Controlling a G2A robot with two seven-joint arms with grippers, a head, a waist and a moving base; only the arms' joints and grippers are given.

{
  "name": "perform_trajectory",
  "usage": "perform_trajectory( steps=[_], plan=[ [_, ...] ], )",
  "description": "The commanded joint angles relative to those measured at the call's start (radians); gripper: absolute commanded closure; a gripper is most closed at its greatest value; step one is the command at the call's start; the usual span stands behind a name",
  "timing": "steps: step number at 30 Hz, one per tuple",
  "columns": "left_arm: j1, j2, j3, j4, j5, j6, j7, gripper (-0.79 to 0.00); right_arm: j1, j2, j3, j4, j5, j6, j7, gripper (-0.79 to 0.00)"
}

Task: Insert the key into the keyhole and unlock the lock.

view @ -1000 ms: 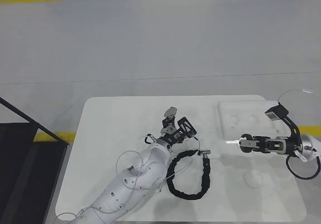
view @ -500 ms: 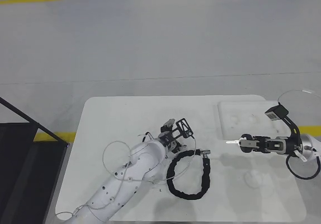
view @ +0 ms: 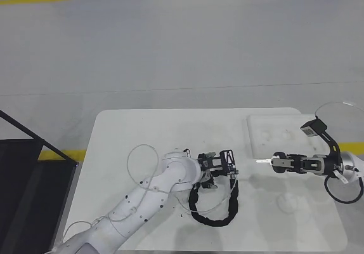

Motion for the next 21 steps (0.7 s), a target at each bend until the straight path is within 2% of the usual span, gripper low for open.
perform_trajectory(
  steps=[1,2,3,4,6,8,11,17,21],
  plan=[
    [-0.031,-0.016,0.024,0.048,-0.027,0.017,0.018,-0.757,0.000,0.000,0.000,0.000,0.000,0.000,0.000,0.000],
    [-0.047,-0.025,0.034,0.069,-0.041,0.024,0.023,-0.680,0.000,0.000,0.000,0.000,0.000,0.000,0.000,0.000],
    [-0.061,-0.033,0.042,0.093,-0.062,0.032,0.027,-0.545,0.000,0.000,0.000,0.000,0.000,0.000,0.000,0.000],
    [-0.075,-0.041,0.051,0.115,-0.081,0.033,0.026,-0.468,0.000,0.000,0.000,0.000,0.000,0.000,0.000,0.000],
    [-0.100,-0.055,0.069,0.162,-0.119,0.024,0.008,-0.391,0.000,0.000,0.000,0.000,0.000,0.000,0.000,0.000],
    [-0.124,-0.069,0.086,0.203,-0.152,0.017,-0.020,-0.391,0.000,0.000,0.000,0.000,0.000,0.000,0.000,0.000],
    [-0.152,-0.087,0.102,0.251,-0.190,0.027,-0.033,-0.308,0.000,0.000,0.000,0.000,0.000,0.000,0.000,0.000],
    [-0.189,-0.113,0.115,0.322,-0.252,0.027,-0.010,-0.326,0.000,0.000,0.000,0.000,0.000,0.000,0.000,0.000],
    [-0.205,-0.127,0.132,0.362,-0.274,0.020,-0.015,-0.311,0.000,0.000,0.000,0.000,0.000,0.000,0.000,0.000]
  ],
)
